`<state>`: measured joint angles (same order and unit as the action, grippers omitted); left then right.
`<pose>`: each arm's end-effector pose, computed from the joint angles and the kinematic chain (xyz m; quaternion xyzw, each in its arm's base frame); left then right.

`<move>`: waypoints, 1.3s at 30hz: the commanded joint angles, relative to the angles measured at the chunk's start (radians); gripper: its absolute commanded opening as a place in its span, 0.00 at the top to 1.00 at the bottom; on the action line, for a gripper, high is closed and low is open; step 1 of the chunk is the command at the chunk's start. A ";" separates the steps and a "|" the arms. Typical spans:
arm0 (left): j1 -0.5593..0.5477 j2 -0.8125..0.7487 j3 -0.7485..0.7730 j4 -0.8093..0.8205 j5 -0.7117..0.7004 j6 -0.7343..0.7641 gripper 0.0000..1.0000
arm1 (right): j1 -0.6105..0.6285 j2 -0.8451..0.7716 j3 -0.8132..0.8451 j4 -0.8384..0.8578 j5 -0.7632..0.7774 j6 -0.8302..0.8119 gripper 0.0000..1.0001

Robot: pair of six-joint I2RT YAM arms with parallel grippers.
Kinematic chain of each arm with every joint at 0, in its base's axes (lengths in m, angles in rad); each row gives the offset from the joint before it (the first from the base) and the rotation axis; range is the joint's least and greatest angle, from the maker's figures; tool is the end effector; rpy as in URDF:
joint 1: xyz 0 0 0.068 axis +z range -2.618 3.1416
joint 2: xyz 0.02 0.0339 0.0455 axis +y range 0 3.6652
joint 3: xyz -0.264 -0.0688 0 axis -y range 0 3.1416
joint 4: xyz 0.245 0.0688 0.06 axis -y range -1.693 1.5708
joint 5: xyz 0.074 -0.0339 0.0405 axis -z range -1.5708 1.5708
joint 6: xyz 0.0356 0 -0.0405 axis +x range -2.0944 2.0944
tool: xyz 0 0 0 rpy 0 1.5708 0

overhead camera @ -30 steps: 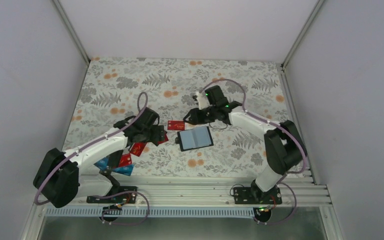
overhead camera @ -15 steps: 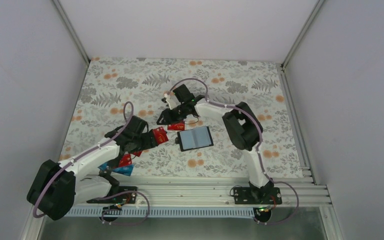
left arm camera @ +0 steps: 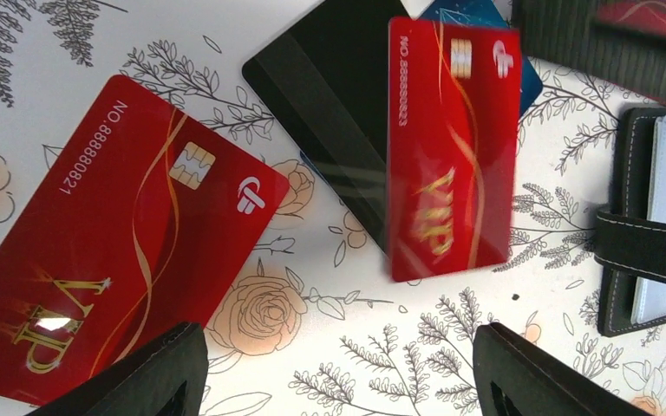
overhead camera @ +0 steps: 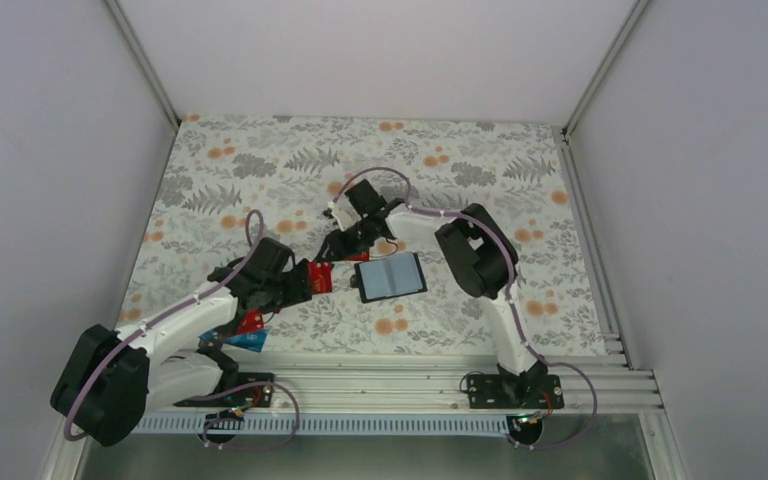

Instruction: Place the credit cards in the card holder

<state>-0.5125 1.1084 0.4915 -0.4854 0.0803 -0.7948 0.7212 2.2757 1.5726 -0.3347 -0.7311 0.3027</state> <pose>0.1609 -0.0938 0.1593 -0.1275 0.9636 -0.1720 0.1604 0.3356 0.3267 0.1154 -0.2792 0.8618 0.4211 0.0455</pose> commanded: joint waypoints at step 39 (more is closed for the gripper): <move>-0.032 -0.036 -0.018 -0.036 -0.242 -0.209 0.24 | 0.118 -0.005 0.021 0.005 0.045 0.072 0.68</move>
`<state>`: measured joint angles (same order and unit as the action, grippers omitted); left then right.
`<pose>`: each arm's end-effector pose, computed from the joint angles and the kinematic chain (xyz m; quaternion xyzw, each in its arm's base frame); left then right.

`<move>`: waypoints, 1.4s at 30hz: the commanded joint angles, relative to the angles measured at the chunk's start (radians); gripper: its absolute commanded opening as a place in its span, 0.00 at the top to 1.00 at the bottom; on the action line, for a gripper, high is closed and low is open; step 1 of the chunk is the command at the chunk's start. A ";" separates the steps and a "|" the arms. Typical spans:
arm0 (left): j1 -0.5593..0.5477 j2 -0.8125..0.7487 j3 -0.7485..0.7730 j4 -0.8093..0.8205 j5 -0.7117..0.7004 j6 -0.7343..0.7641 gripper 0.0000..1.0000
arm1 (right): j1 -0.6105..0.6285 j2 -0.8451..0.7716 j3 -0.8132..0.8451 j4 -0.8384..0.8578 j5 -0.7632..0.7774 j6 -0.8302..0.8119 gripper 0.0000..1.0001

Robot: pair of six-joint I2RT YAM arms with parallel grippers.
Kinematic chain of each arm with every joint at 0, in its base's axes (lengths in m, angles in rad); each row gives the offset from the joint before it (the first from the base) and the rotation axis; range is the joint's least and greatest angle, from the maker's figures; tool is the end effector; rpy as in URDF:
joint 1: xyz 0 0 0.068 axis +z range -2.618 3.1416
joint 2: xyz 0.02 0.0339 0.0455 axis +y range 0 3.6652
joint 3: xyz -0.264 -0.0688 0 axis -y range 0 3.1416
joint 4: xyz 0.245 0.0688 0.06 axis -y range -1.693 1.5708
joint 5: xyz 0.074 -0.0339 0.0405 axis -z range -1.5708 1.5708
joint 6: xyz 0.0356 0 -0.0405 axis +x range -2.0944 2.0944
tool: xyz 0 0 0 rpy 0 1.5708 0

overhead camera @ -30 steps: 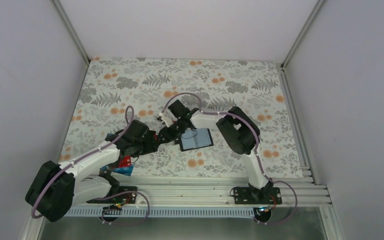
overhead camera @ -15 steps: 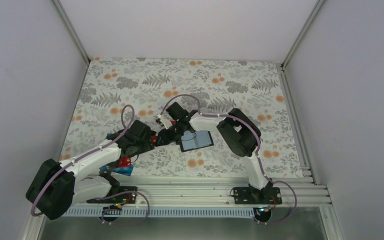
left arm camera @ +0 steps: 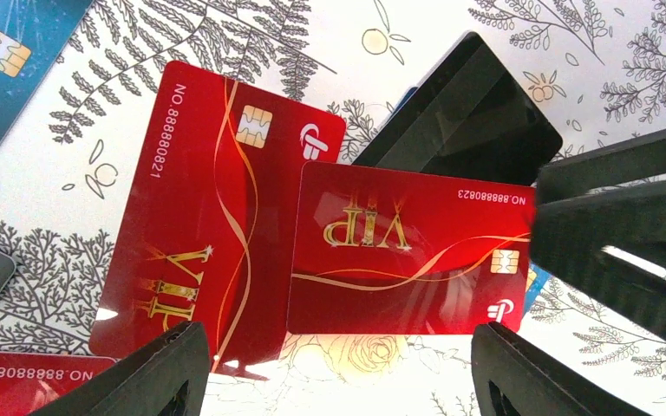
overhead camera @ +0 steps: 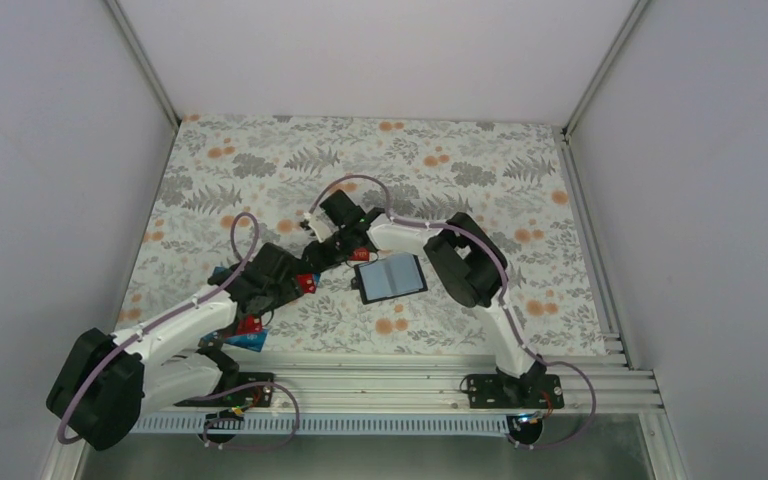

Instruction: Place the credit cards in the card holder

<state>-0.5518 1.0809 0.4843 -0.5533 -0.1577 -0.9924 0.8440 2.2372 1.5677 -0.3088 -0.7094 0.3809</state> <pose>0.1535 -0.0879 0.1588 -0.2291 0.9477 -0.0901 0.2029 0.2943 0.3659 0.1322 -0.3045 0.8497 0.4292 0.0330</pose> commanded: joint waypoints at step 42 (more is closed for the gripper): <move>0.009 -0.094 -0.051 0.003 0.030 -0.023 0.25 | 0.021 0.126 0.079 -0.057 0.056 -0.068 0.69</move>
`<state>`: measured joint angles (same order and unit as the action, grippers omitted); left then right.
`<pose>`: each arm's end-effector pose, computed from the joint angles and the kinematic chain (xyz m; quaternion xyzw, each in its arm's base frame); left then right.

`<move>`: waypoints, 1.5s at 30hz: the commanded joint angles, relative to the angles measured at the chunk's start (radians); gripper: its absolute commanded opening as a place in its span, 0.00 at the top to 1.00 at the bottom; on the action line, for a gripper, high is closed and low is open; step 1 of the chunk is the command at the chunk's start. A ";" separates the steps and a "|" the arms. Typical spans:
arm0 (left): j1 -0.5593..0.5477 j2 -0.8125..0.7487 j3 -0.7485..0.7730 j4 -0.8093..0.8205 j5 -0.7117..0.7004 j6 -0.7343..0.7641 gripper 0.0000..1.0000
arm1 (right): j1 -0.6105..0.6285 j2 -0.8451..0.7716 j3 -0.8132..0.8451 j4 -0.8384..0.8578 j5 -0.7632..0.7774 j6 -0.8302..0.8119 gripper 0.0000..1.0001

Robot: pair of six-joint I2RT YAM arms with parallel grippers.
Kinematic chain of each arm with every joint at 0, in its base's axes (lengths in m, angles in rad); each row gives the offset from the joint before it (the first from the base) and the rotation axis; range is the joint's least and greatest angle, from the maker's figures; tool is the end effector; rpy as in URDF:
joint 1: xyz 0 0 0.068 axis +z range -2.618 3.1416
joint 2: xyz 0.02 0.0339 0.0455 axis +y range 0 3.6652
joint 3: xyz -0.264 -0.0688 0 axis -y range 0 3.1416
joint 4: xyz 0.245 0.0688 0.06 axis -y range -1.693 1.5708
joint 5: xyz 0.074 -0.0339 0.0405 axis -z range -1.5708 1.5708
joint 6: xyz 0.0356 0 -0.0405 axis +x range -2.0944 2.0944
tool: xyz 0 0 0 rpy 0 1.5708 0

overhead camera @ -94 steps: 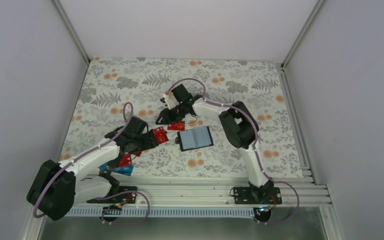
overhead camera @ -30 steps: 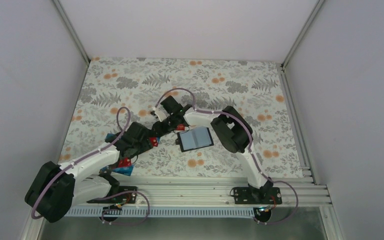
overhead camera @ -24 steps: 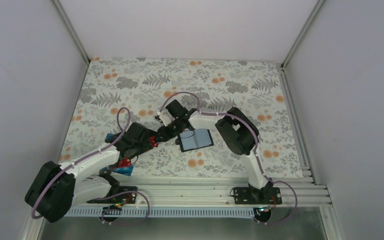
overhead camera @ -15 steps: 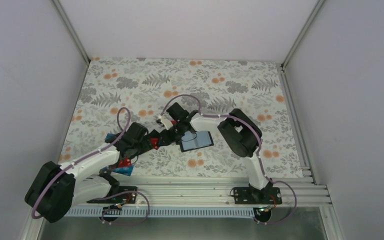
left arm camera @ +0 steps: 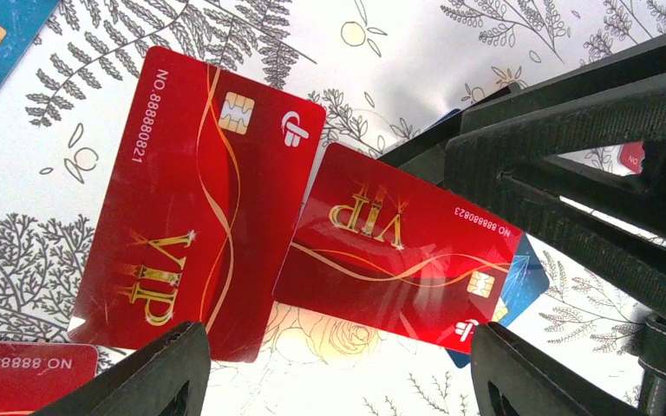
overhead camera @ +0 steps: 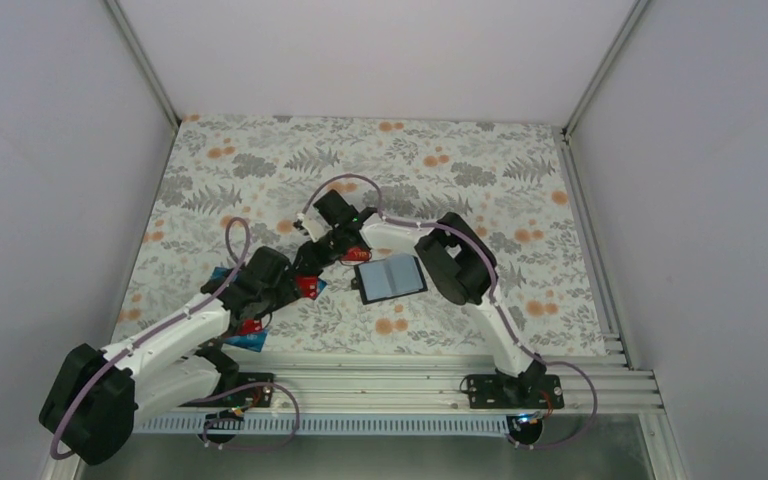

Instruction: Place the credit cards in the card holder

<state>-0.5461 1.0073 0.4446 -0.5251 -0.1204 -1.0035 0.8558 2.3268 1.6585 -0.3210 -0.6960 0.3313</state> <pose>0.1466 -0.0841 0.1599 -0.2337 0.9407 -0.1253 0.2114 0.3015 0.3821 0.1162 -0.3279 0.8445 0.4216 0.0407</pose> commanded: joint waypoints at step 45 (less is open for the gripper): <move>-0.149 -0.101 -0.006 -0.194 0.019 -0.142 0.25 | 0.074 -0.078 -0.249 0.113 -0.061 0.058 0.70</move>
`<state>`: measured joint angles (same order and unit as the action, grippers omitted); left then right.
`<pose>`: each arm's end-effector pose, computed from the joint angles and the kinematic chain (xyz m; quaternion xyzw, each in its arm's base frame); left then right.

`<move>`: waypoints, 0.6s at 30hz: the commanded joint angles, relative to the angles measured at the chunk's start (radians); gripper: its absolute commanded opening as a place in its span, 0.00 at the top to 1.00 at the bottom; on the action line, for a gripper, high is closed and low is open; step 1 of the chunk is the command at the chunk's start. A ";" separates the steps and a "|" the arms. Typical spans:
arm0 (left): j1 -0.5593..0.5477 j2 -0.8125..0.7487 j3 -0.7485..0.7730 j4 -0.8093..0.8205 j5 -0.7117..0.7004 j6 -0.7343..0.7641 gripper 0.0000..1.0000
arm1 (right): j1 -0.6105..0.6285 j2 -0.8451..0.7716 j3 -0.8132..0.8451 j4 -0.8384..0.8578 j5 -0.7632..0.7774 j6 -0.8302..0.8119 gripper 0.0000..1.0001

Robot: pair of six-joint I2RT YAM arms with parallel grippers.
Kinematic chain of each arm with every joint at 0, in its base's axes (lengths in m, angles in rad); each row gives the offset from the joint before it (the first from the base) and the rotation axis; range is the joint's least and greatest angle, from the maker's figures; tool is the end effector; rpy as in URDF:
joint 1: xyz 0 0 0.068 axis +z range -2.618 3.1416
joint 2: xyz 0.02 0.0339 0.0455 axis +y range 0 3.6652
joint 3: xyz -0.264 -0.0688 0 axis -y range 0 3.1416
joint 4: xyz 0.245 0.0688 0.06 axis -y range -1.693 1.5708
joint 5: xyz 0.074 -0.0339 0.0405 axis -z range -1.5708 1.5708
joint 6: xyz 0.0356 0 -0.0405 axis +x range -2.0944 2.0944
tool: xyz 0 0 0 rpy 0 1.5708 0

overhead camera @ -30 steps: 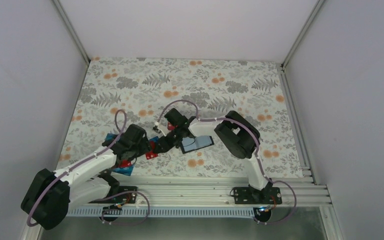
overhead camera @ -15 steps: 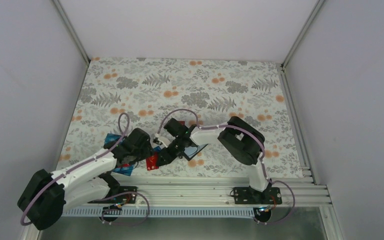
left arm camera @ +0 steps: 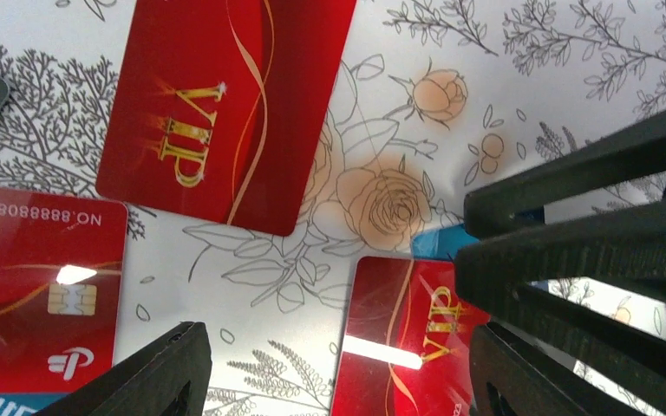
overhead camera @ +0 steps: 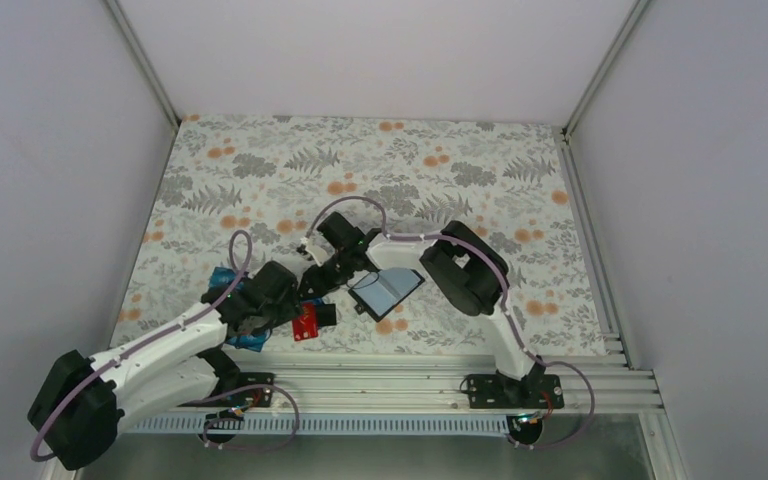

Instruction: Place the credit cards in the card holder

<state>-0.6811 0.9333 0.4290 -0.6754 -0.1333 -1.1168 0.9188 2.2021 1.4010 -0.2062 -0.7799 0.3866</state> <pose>0.1180 -0.0895 0.1588 -0.2242 0.9528 -0.1111 0.1718 0.2486 0.3669 0.1085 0.3356 -0.8294 -0.4463 0.0175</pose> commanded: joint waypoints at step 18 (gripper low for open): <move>-0.134 0.038 0.040 -0.064 0.301 0.046 0.26 | 0.027 -0.042 -0.177 0.014 -0.040 -0.043 0.69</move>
<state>-0.7910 0.9546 0.4465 -0.7563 0.0677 -1.1038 0.9283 2.1353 1.2427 -0.1268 -0.8654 0.3531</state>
